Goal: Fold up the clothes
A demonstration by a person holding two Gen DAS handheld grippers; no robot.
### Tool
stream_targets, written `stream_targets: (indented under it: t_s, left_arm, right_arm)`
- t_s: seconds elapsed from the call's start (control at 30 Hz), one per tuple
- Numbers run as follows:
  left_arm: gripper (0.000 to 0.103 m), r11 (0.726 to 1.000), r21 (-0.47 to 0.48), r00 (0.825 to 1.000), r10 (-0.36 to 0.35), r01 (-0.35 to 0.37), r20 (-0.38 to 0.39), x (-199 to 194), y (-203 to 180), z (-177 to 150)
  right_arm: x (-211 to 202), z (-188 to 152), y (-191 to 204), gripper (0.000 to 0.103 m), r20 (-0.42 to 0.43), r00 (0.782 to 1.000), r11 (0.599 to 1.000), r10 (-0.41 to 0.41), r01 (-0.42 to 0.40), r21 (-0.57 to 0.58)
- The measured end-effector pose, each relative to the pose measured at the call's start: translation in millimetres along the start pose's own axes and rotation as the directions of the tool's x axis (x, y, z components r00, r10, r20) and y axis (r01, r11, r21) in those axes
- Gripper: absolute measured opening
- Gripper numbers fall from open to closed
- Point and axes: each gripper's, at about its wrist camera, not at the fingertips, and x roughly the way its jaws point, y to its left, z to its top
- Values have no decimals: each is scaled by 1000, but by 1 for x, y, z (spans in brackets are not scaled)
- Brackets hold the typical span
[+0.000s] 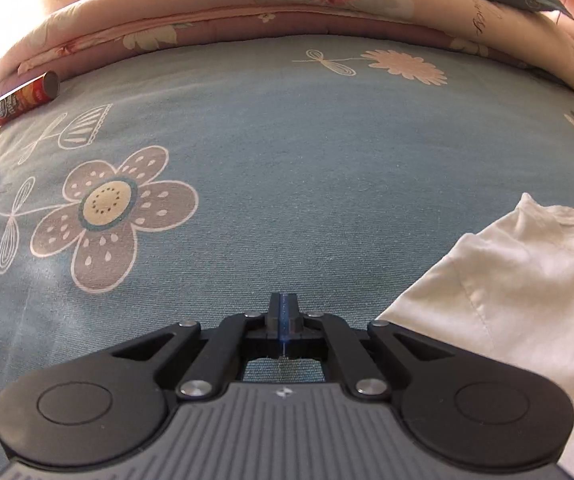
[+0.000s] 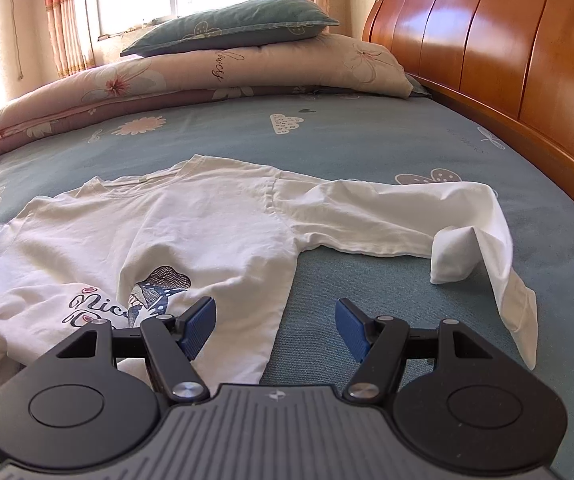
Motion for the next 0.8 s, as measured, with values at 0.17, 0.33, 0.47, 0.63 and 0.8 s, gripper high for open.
stream_targets:
  t_s: [0.17,0.33,0.47,0.63,0.8]
  left_arm:
    - [2,997,41,997,-70,69,28,-26,-22,-8]
    - [6,979,104,985,-174,173,2,-45,-67,-27]
    - [13,955,176,971,-239,239,-23,-59,-106,-45]
    - [19,913,263,949,-315,311,-29,-82,-153,-58]
    - [29,876,328,933,-358,353,-48,-98,-191,-64]
  right_arm:
    - [3,4,-17,71,-11,1000,999,8,-7,51]
    - [-2,1,-38,71,-16,999,995,-49,50,88]
    - [-16,-5,-61,71,-8,991,986,-130,130,109]
    - [-31,-17,-90,70,33,976,974,-216,213,76]
    - [-26,-31,-107,69,109,951,945,-290,303,-123]
